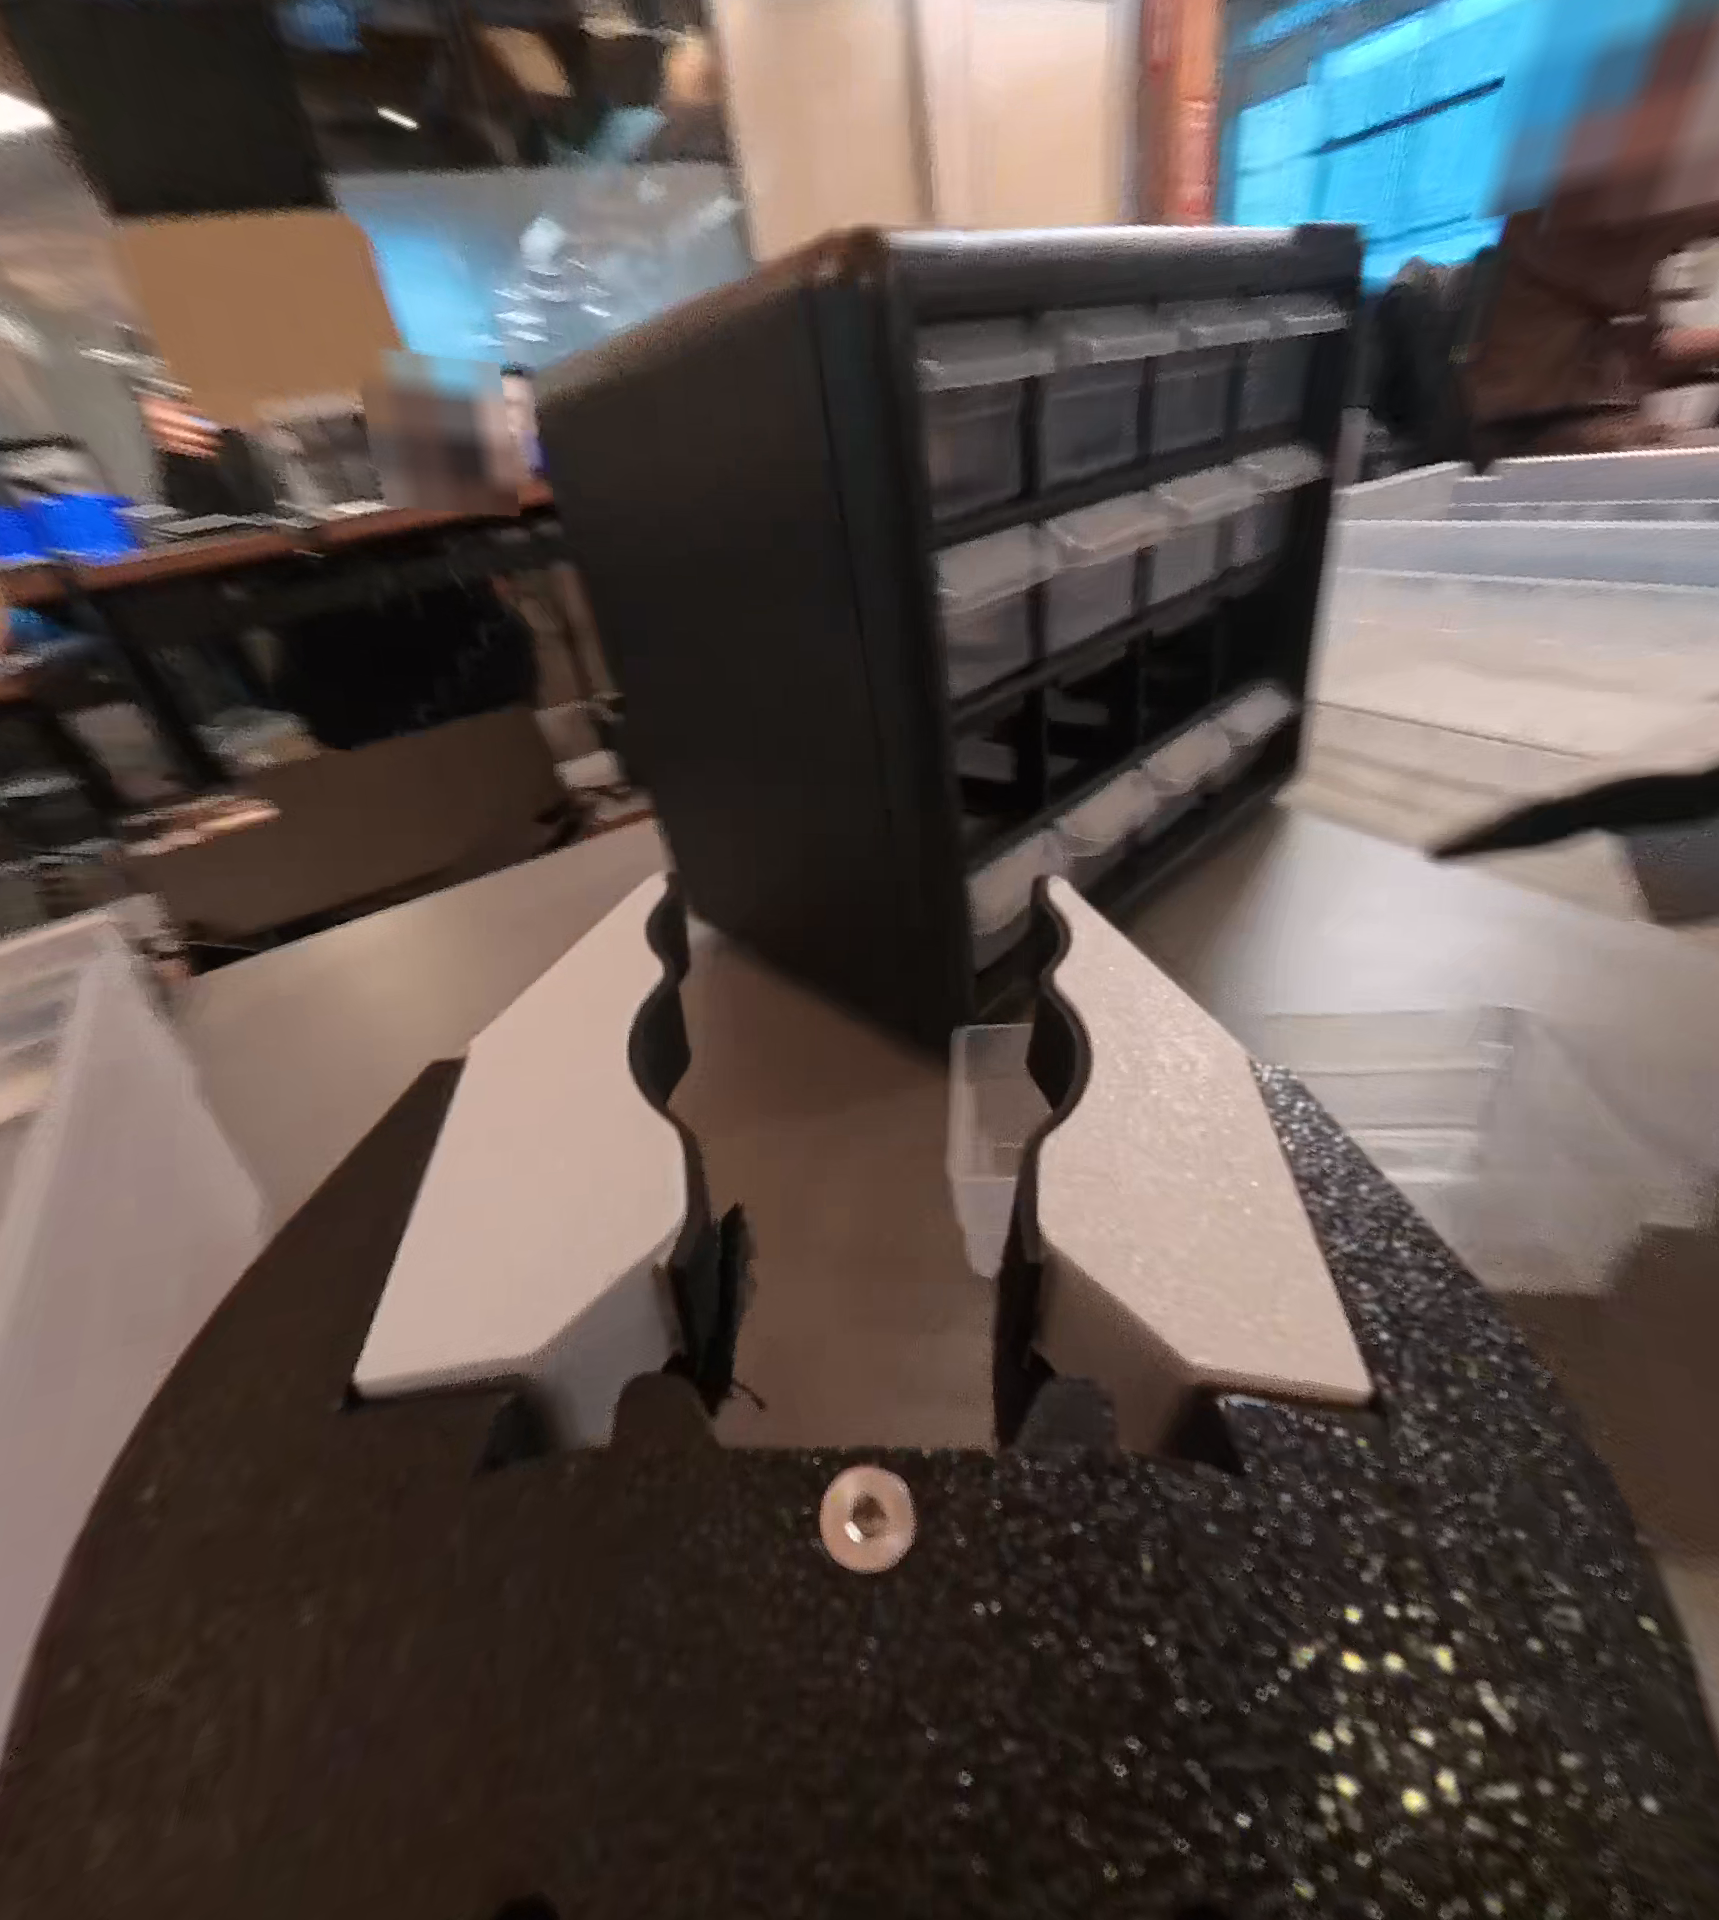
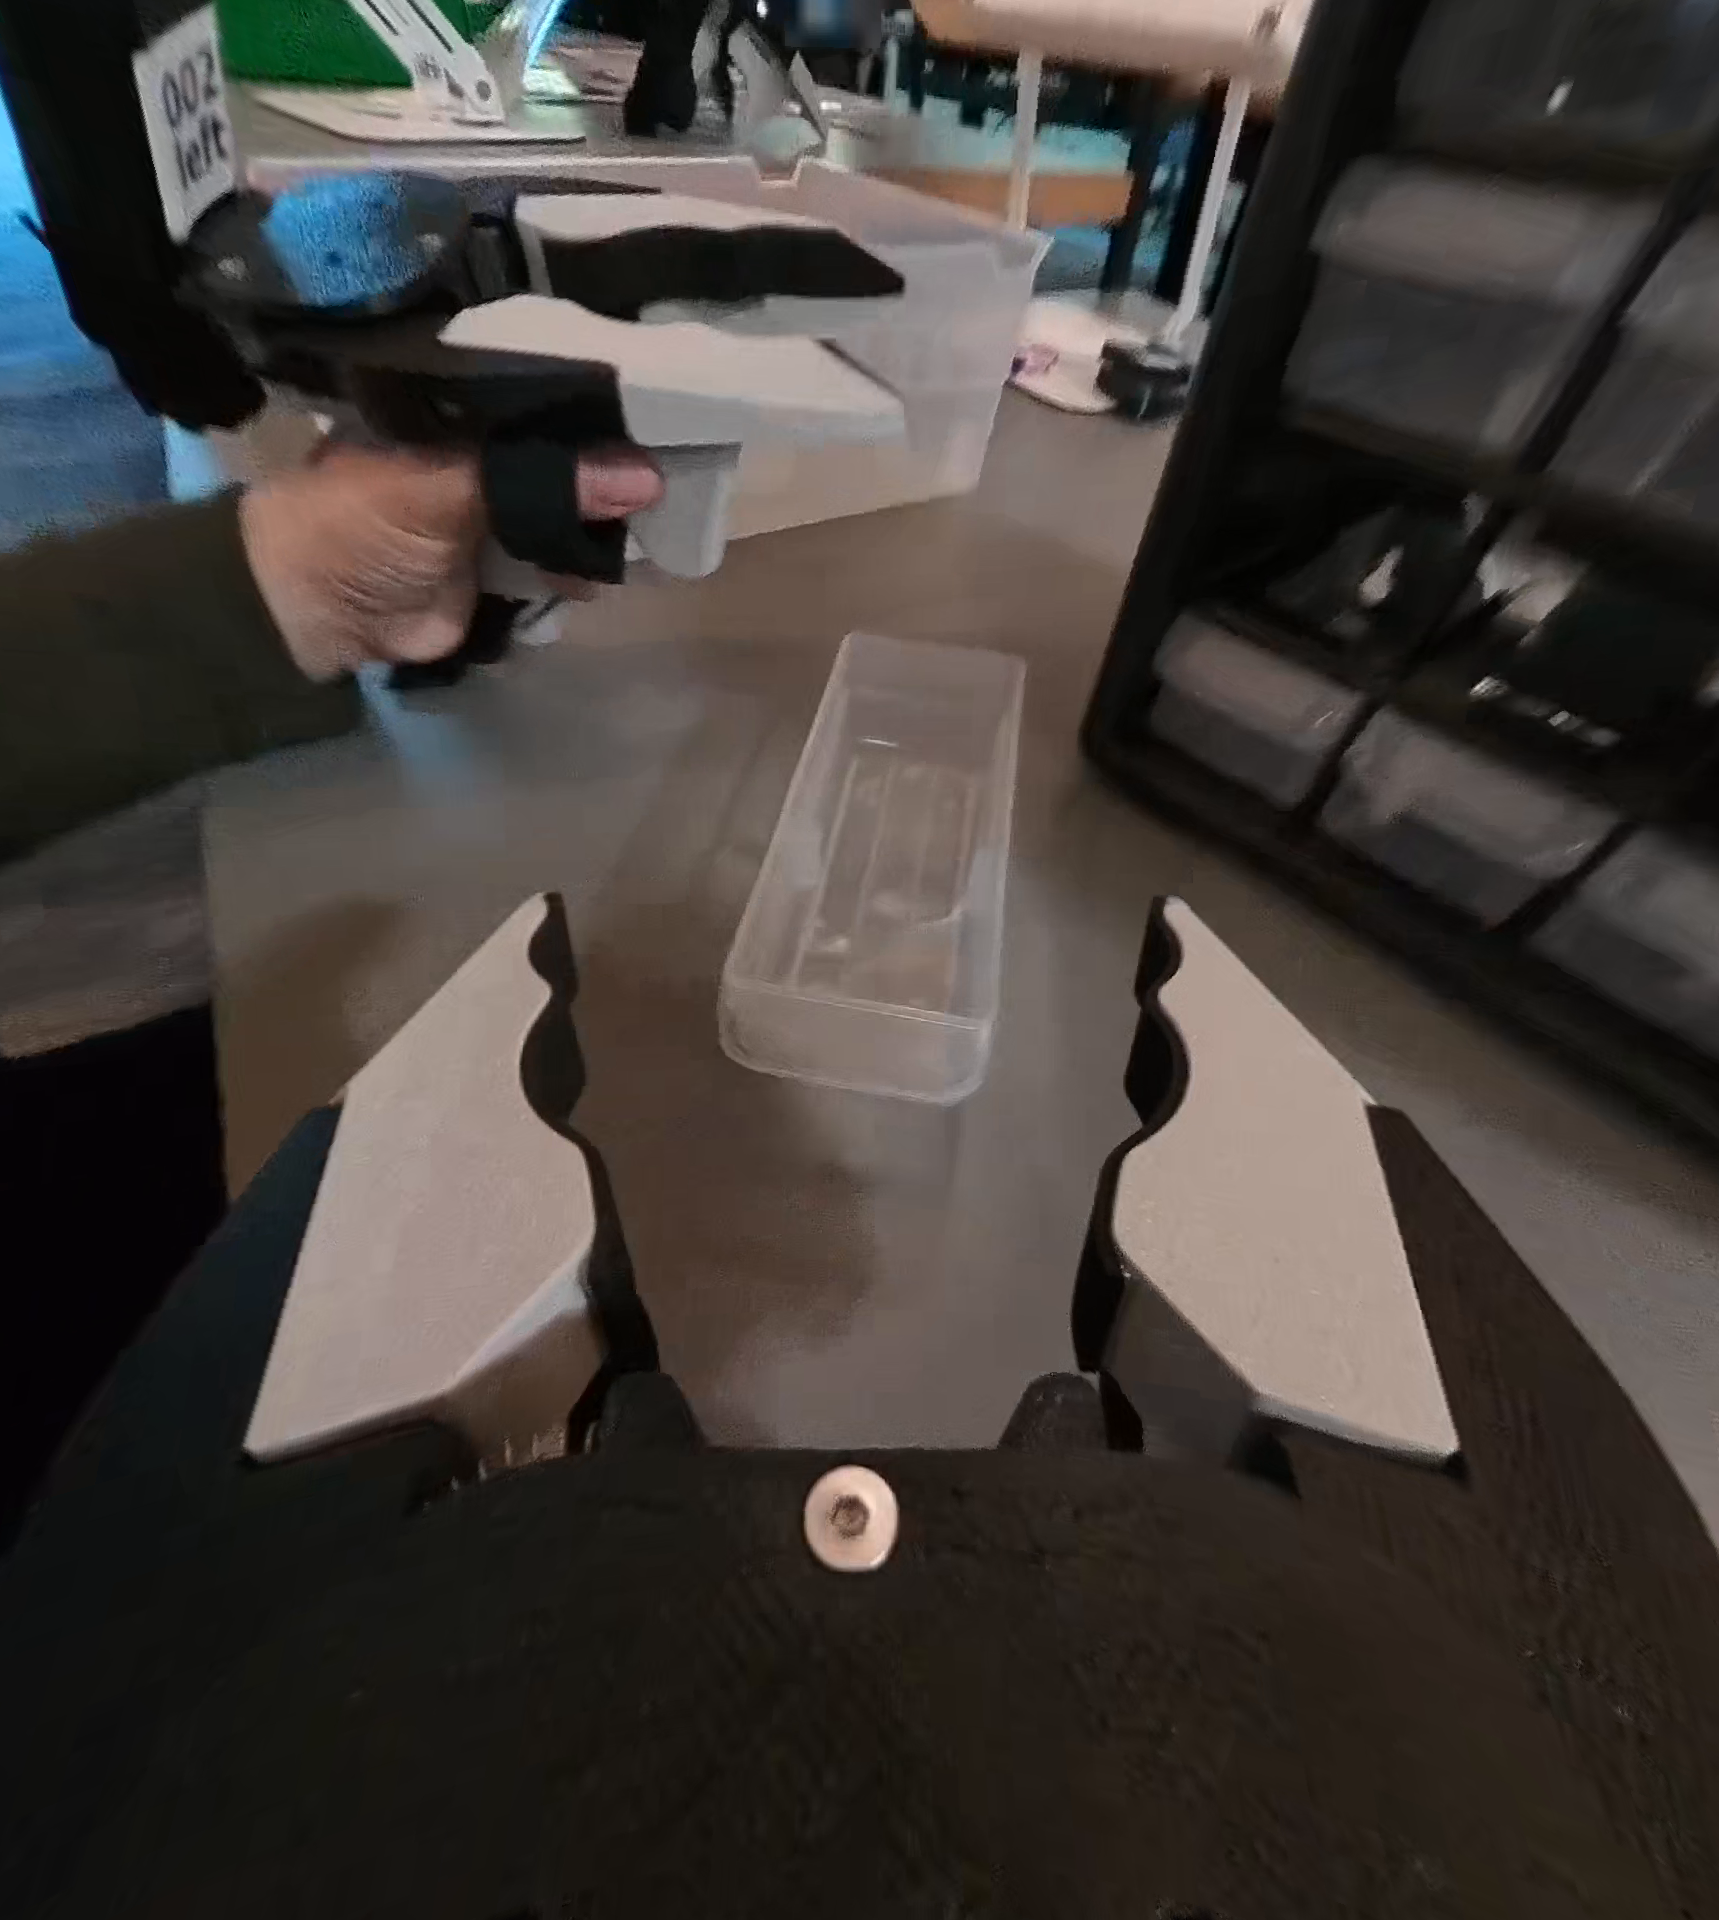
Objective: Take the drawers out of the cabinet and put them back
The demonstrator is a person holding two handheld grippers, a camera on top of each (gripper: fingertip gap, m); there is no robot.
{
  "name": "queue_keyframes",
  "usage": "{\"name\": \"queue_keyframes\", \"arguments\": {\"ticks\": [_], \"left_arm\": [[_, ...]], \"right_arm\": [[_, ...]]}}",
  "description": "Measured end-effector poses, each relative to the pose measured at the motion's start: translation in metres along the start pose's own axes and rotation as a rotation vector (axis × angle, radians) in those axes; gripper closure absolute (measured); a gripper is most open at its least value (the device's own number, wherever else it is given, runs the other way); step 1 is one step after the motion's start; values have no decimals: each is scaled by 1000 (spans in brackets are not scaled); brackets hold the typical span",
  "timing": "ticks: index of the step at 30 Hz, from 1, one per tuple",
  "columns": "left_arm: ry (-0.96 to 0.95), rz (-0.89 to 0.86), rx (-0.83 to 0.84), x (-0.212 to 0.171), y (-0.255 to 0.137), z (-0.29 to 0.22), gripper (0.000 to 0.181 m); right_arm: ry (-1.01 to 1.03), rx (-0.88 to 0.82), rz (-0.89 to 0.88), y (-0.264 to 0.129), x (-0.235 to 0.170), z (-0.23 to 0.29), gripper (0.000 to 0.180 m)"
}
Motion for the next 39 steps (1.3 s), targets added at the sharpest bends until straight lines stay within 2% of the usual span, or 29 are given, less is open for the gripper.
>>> {"name": "queue_keyframes", "arguments": {"ticks": [1,3,7,14,16,17,23,33,36,39], "left_arm": [[26,-22,63,0,0,6,122],[48,-21,100,-2,1,9,121],[31,-40,84,-1,4,6,112],[-99,-129,46,3,-4,8,111],[-141,-135,32,4,-5,11,110],[-159,-138,29,4,-6,12,109],[-124,-67,71,-5,-1,13,110],[-132,-83,58,-4,-1,12,116],[-112,-101,60,6,3,11,119],[-120,-139,-29,29,17,1,117]], "right_arm": [[50,16,17,2,-1,2,76],[107,33,59,8,-3,4,80],[113,48,196,19,-12,9,81],[79,51,413,35,-29,13,84],[59,25,378,35,-25,12,110],[56,16,354,34,-23,11,113],[93,-19,313,30,-21,5,114],[176,-168,227,10,-12,1,114],[208,-228,203,2,-6,2,114],[225,-275,195,-2,1,-1,114]]}}
Point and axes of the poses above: each gripper's, where its closed fingertips meet, y out along the fingers, x out of its top, z = x × y across the jaws, the point moved 6 cm from there along -y, back along the fingers, and after that the axes turned 12 degrees about -y, right-handed, at the moved point
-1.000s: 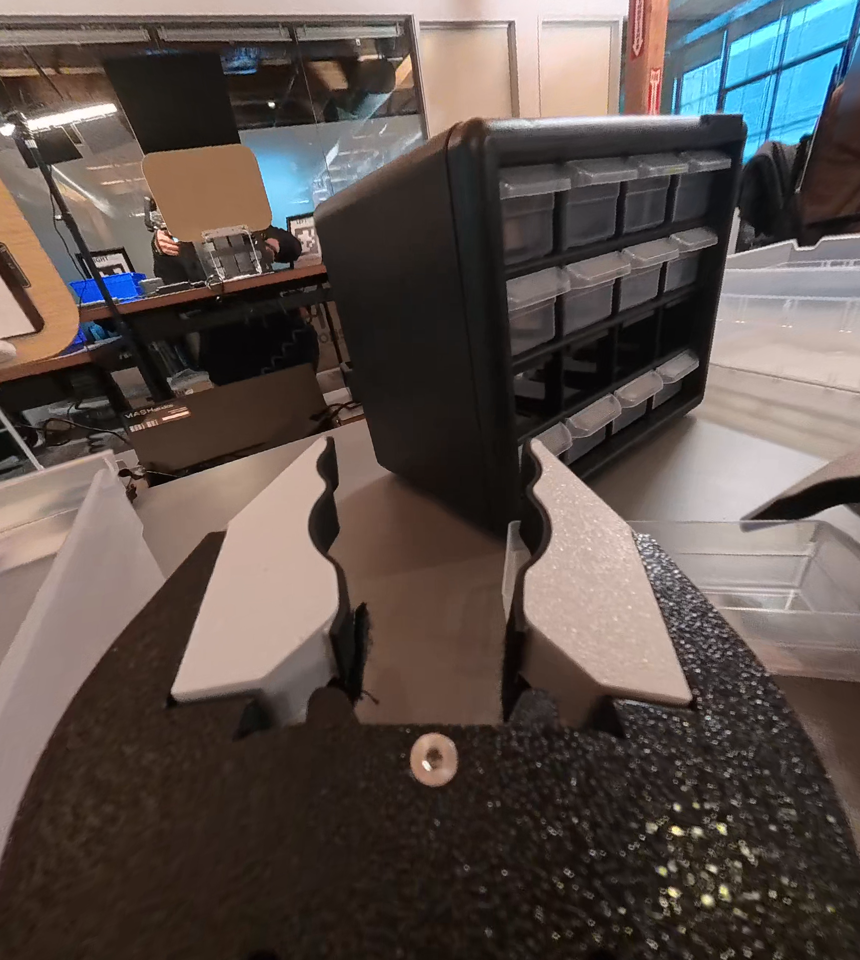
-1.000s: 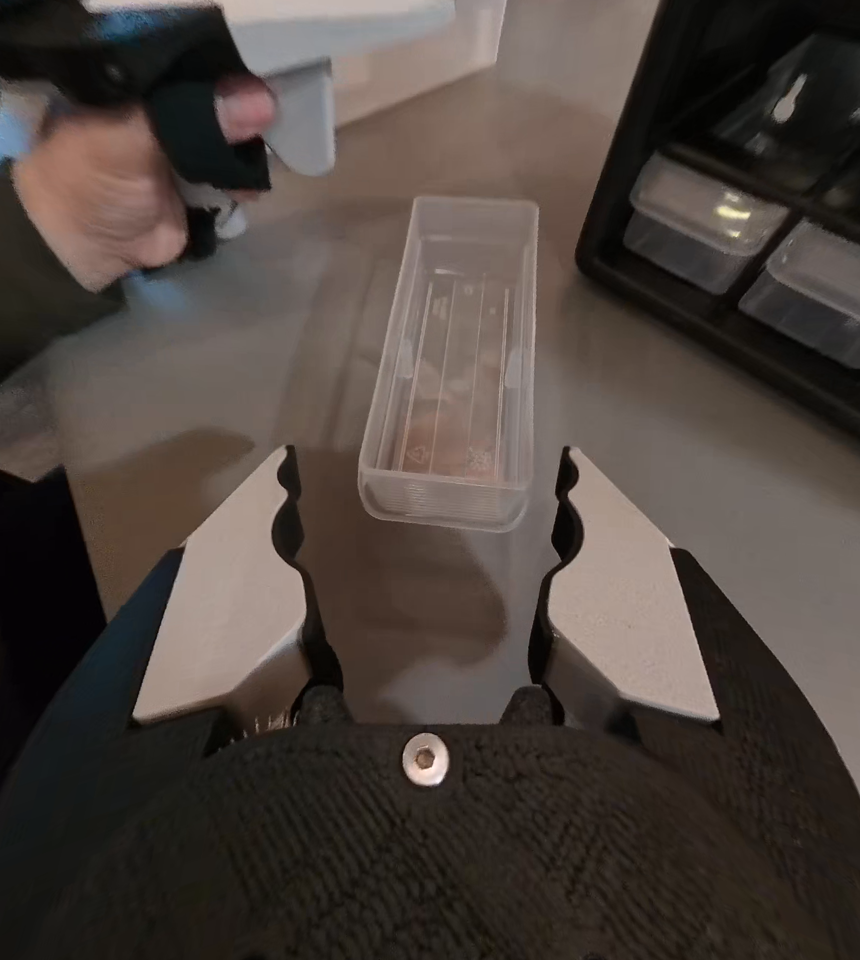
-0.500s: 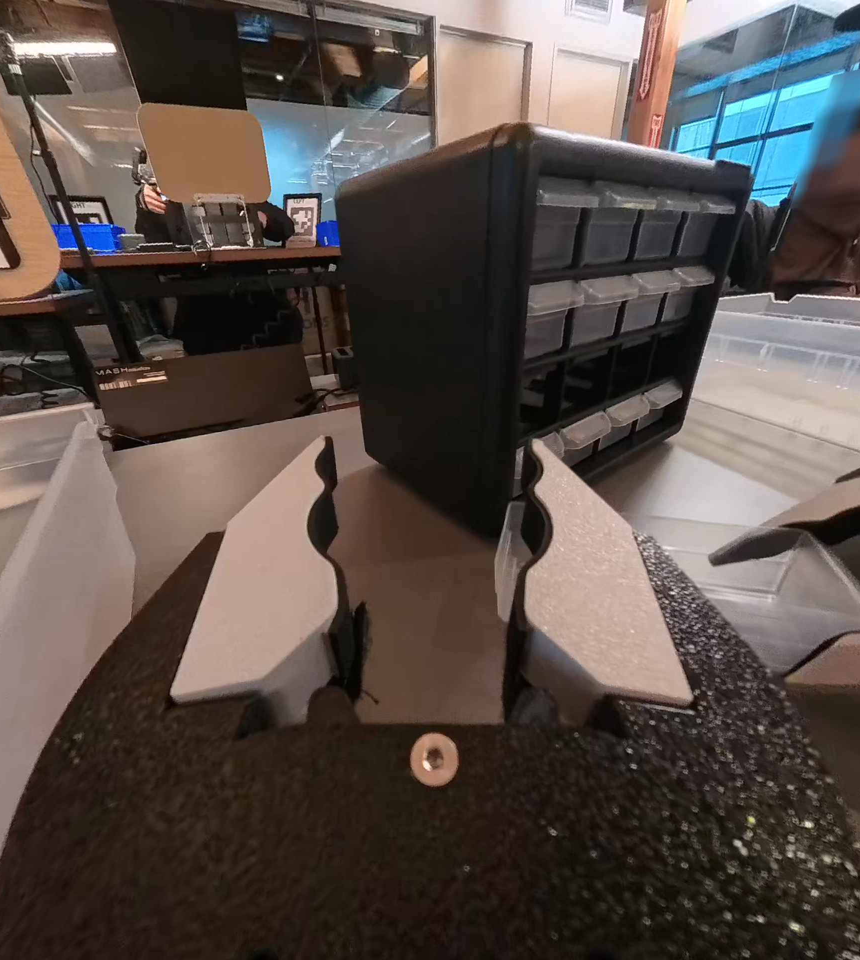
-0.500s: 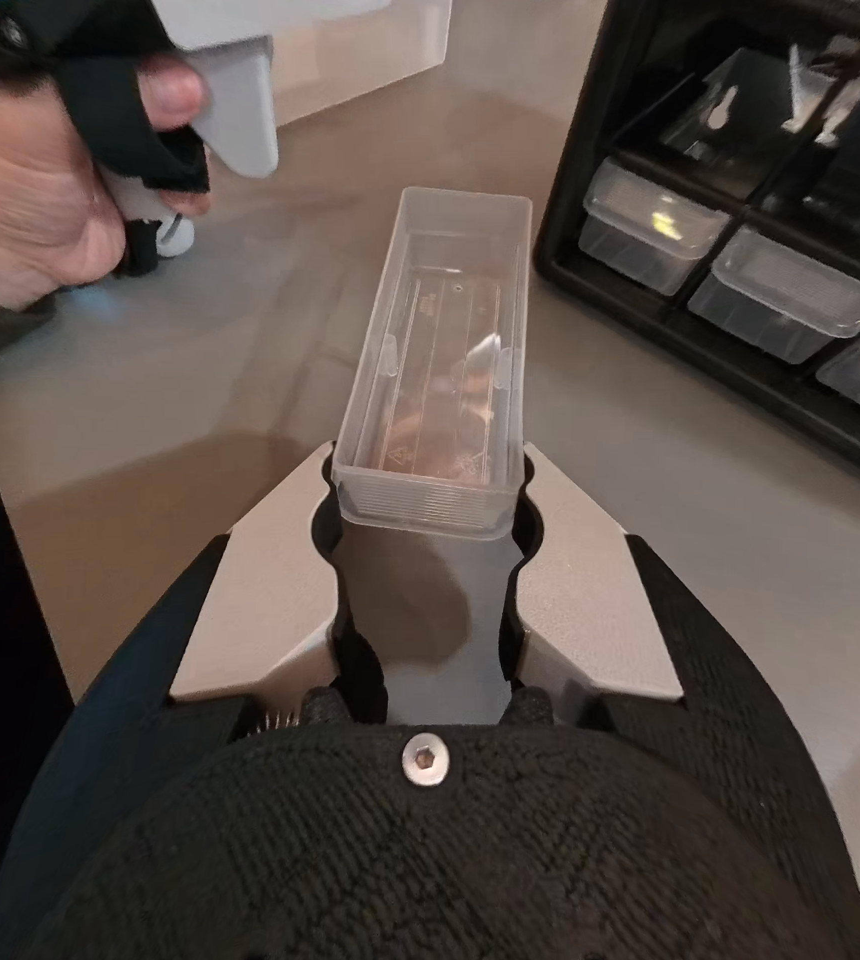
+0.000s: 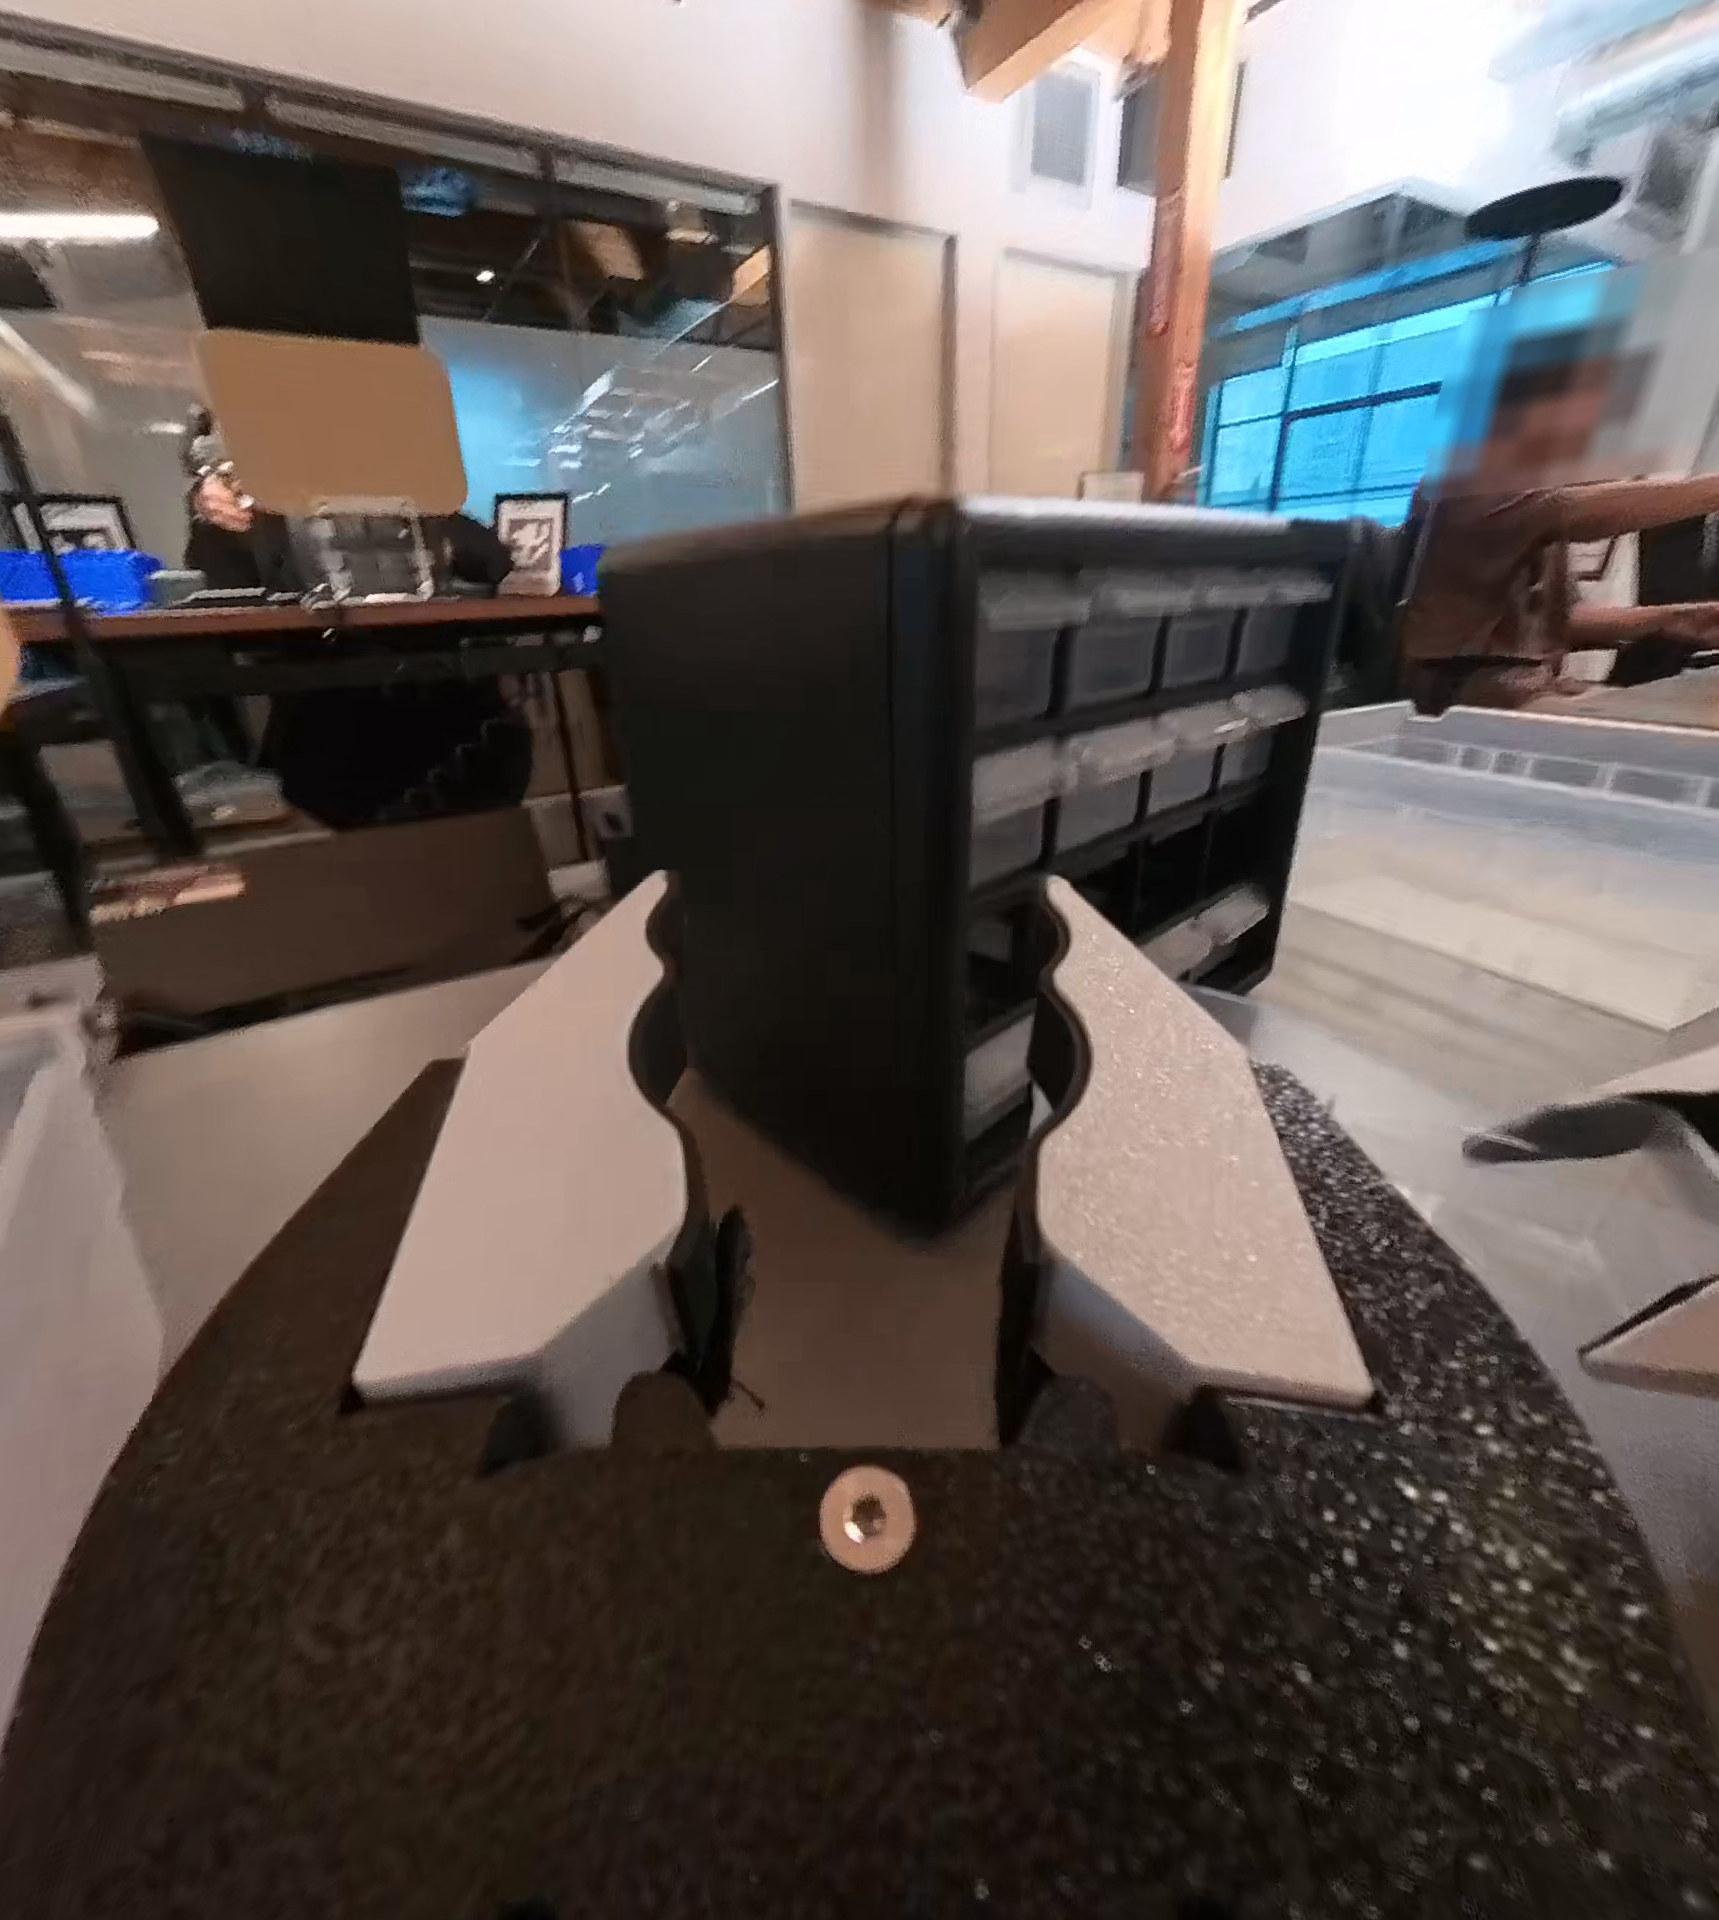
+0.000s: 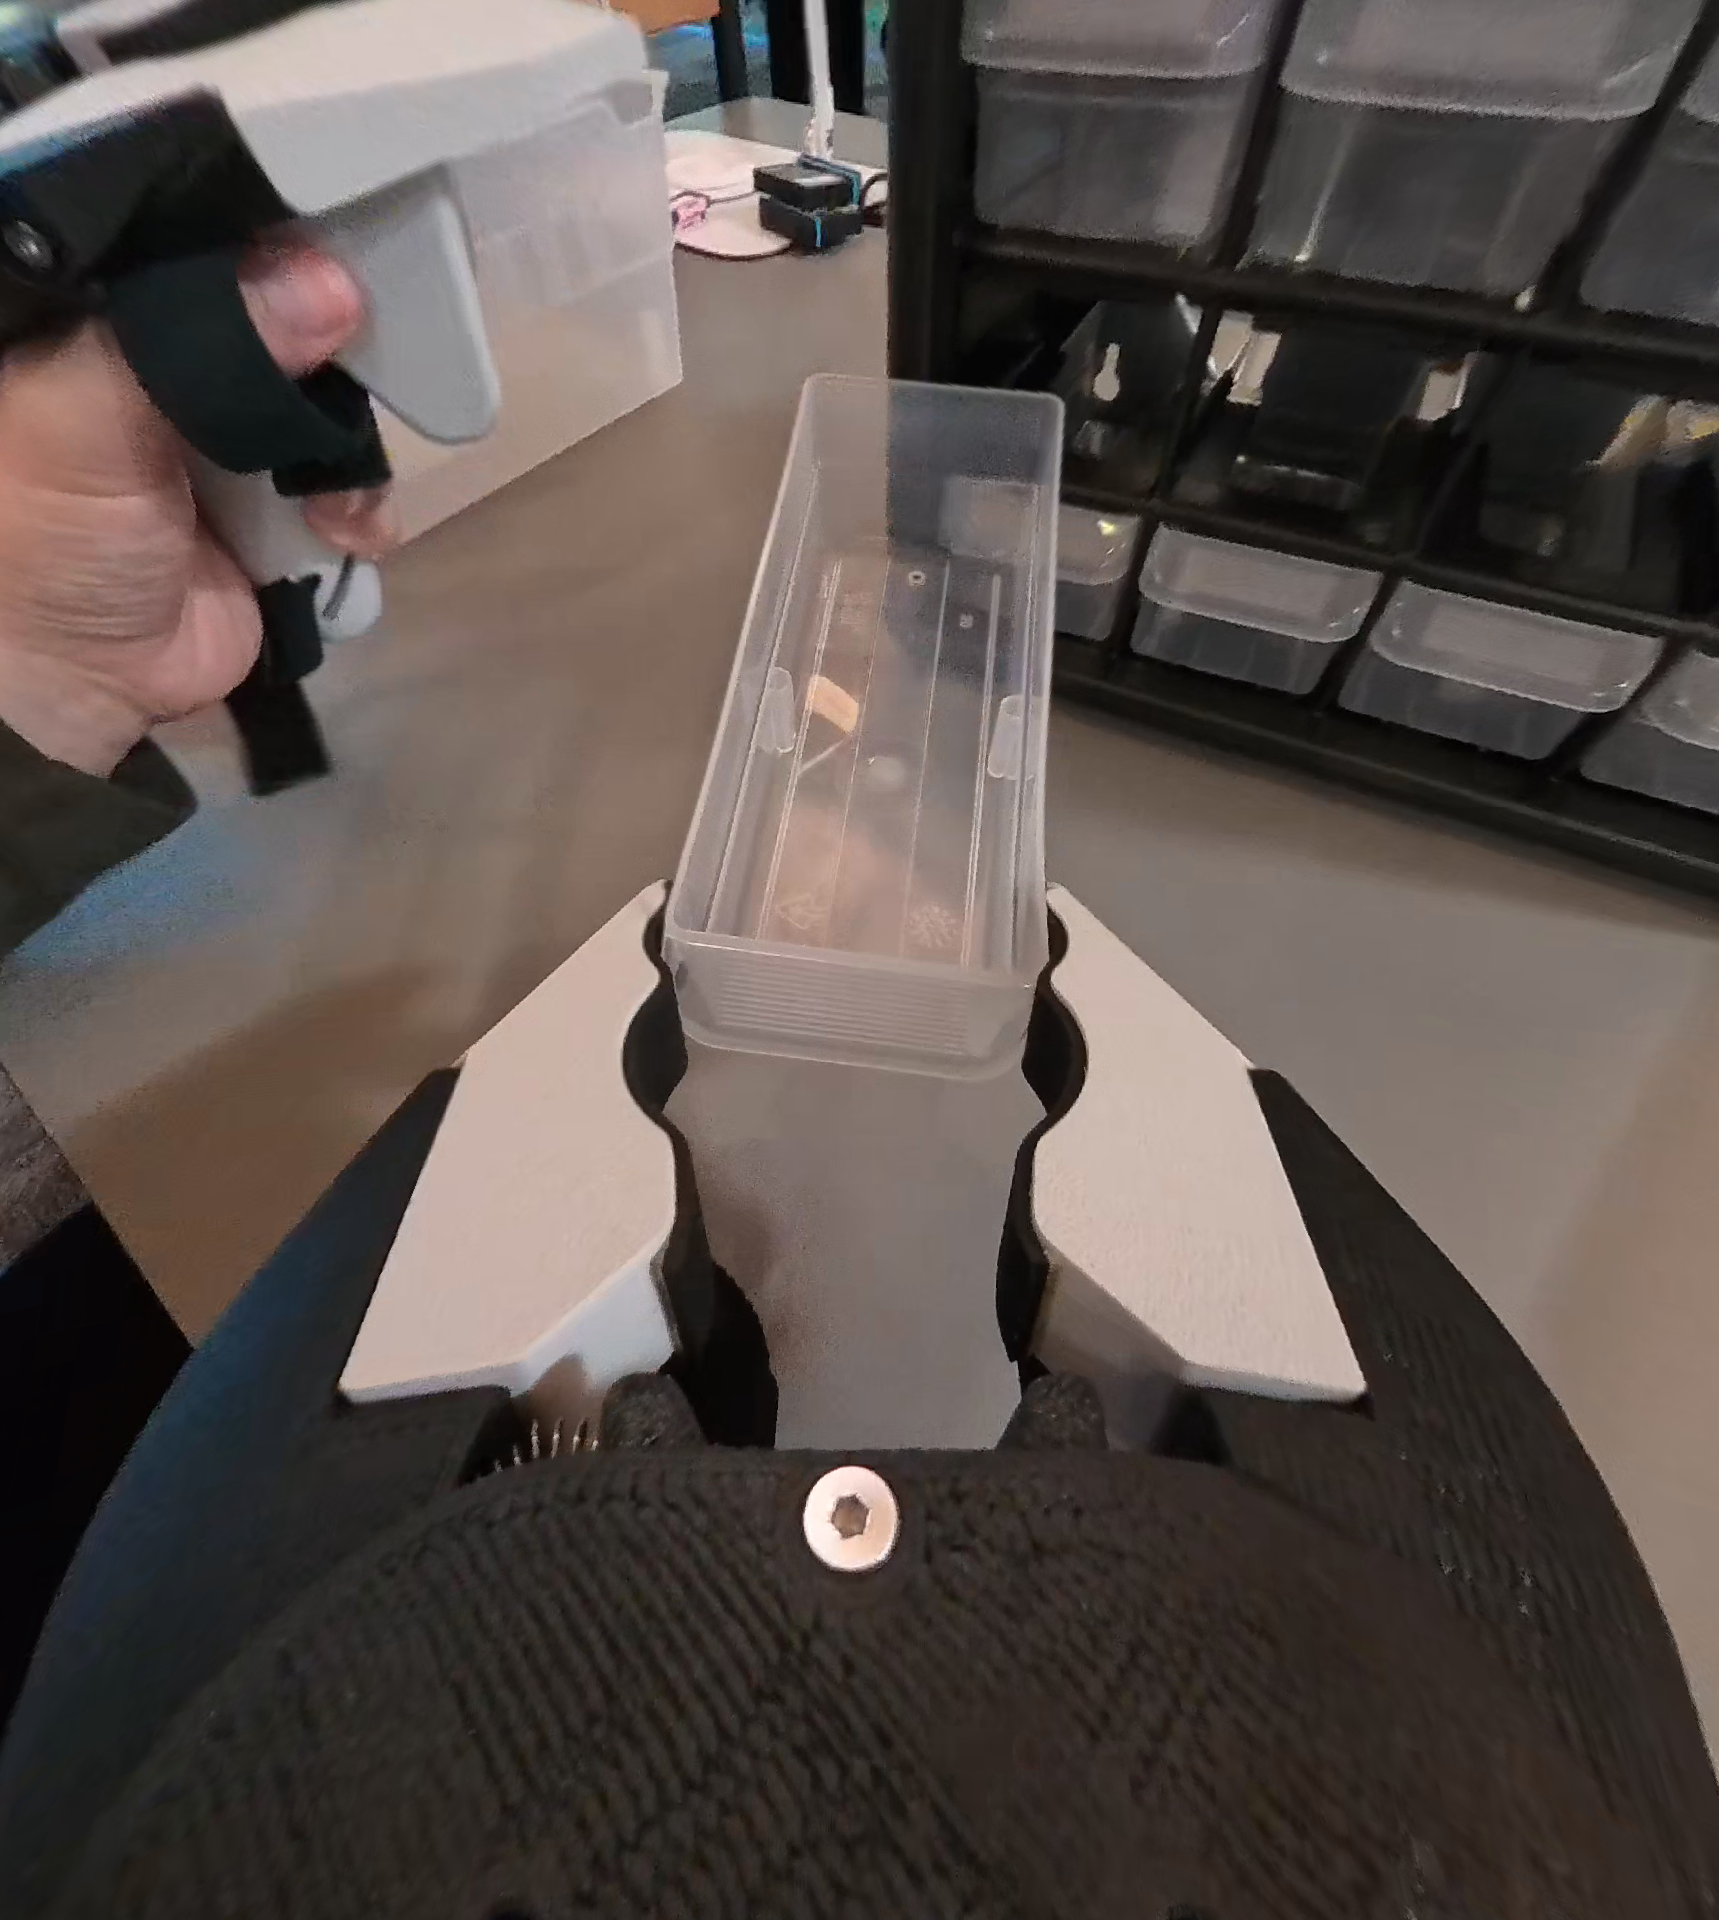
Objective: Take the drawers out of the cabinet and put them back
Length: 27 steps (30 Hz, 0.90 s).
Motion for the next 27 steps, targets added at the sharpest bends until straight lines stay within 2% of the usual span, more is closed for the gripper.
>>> {"name": "queue_keyframes", "arguments": {"ticks": [2,6,10,14,18,27], "left_arm": [[32,4,-46,12,17,-4,116],[30,-33,-92,35,47,-1,136],[33,-25,-164,53,69,0,127],[79,8,-232,64,85,-4,126],[128,39,-270,64,93,-6,129],[95,53,-333,61,95,-6,130]], "right_arm": [[16,-17,3,0,5,-3,114],[34,-35,16,5,14,-10,114],[38,-36,60,11,18,-13,114],[49,-52,83,14,21,-16,114],[81,-64,97,13,24,-19,115],[114,-80,146,14,36,-18,114]]}}
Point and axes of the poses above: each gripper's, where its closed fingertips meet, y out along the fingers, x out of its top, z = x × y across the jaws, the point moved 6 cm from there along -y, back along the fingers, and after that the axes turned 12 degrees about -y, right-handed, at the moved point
